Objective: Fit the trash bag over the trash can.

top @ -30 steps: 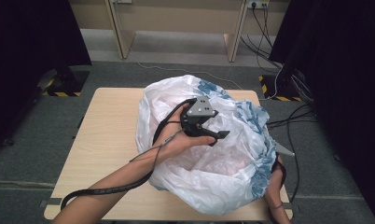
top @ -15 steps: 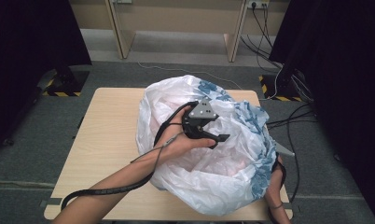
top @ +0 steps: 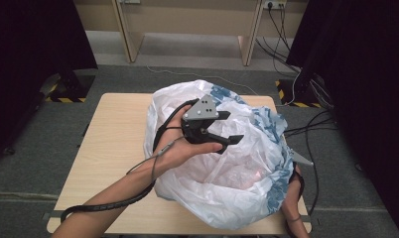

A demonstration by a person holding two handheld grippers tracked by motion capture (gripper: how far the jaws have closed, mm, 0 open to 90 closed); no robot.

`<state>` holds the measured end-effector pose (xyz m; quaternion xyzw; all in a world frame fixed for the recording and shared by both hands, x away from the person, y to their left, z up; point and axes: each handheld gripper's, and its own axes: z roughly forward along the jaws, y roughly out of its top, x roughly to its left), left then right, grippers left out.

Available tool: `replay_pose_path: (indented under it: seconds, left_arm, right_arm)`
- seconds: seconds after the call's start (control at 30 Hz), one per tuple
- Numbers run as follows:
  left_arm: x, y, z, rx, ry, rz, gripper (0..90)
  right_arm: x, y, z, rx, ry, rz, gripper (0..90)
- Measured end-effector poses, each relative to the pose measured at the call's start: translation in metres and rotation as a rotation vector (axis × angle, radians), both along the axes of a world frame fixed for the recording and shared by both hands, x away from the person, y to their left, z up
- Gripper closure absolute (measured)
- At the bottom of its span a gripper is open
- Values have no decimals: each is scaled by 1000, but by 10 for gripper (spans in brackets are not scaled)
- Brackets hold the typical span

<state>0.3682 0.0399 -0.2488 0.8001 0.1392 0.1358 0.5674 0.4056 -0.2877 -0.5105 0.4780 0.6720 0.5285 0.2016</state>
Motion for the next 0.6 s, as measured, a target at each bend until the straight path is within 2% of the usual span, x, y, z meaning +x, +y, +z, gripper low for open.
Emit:
replay_pose_path:
  seconds: [0.27, 0.6]
  left_arm:
    - [4, 0, 12, -4, -10, 8, 279]
    - [21, -7, 18, 10, 3, 31, 279]
  right_arm:
    - [0, 0, 0, 1, 2, 0, 147]
    - [0, 0, 0, 3, 1, 0, 146]
